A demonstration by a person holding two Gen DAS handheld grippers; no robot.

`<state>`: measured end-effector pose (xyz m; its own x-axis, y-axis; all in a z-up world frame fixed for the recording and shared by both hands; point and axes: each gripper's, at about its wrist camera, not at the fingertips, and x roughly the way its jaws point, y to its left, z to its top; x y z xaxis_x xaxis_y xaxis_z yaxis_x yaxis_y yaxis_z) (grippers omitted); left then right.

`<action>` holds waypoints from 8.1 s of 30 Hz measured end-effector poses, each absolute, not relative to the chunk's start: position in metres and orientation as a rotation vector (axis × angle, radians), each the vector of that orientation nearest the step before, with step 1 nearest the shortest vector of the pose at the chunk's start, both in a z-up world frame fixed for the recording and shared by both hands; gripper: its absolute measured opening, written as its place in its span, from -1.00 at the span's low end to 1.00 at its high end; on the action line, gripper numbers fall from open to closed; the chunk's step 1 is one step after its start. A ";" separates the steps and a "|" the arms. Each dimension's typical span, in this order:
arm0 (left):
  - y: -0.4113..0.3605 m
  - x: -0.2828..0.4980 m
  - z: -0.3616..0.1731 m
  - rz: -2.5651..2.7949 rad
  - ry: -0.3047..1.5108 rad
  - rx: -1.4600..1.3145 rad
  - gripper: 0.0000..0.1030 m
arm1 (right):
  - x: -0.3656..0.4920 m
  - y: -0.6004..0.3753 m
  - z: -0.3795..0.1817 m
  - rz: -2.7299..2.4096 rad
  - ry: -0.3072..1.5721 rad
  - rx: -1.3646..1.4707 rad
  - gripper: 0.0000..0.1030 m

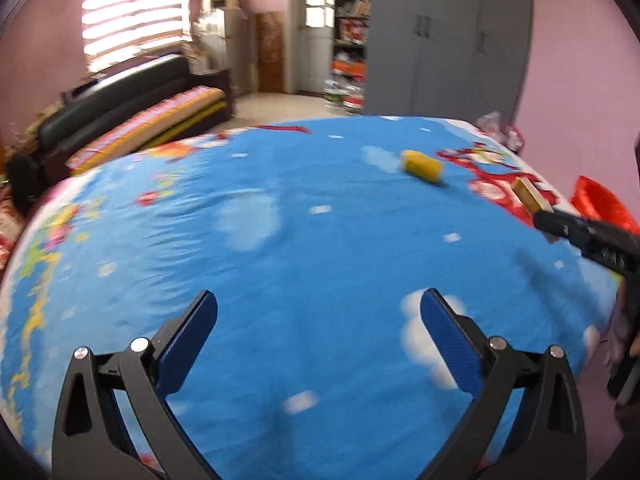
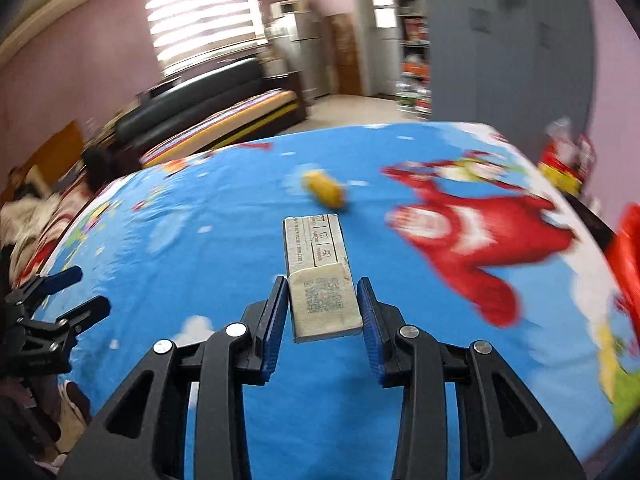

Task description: Collect trash

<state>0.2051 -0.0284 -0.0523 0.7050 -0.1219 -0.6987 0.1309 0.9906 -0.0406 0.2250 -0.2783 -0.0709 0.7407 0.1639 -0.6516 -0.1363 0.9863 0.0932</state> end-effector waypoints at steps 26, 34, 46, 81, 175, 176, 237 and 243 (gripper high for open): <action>-0.177 0.422 -0.102 -0.043 0.895 -0.067 -0.53 | 0.197 -0.402 -0.080 0.030 0.670 0.202 -0.31; -0.188 0.359 -0.085 -0.207 0.797 0.012 -0.54 | 0.183 -0.414 -0.085 -0.010 0.662 0.242 -0.31; -0.274 0.238 -0.049 -0.530 0.618 0.185 -0.53 | 0.152 -0.428 -0.075 -0.113 0.605 0.234 -0.31; -0.542 0.290 -0.051 -1.158 0.644 0.341 -0.12 | 0.129 -0.654 -0.052 -0.518 0.449 0.346 -0.08; -0.266 0.106 0.085 -0.779 0.350 0.148 0.91 | -0.043 -0.402 0.075 -0.544 0.317 0.019 0.65; -0.266 0.106 0.085 -0.779 0.349 0.148 0.91 | -0.043 -0.402 0.075 -0.545 0.317 0.020 0.65; -0.270 0.112 0.077 -0.812 0.363 0.111 0.91 | -0.045 -0.407 0.071 -0.522 0.318 0.034 0.65; -0.270 0.110 0.077 -0.796 0.351 0.114 0.91 | -0.047 -0.409 0.072 -0.532 0.313 0.034 0.65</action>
<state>0.1101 -0.2697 0.0769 0.6455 -0.6786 -0.3506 0.7162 0.6972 -0.0308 -0.0469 -0.4091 0.0718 0.8158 -0.4932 -0.3021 0.5035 0.8626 -0.0487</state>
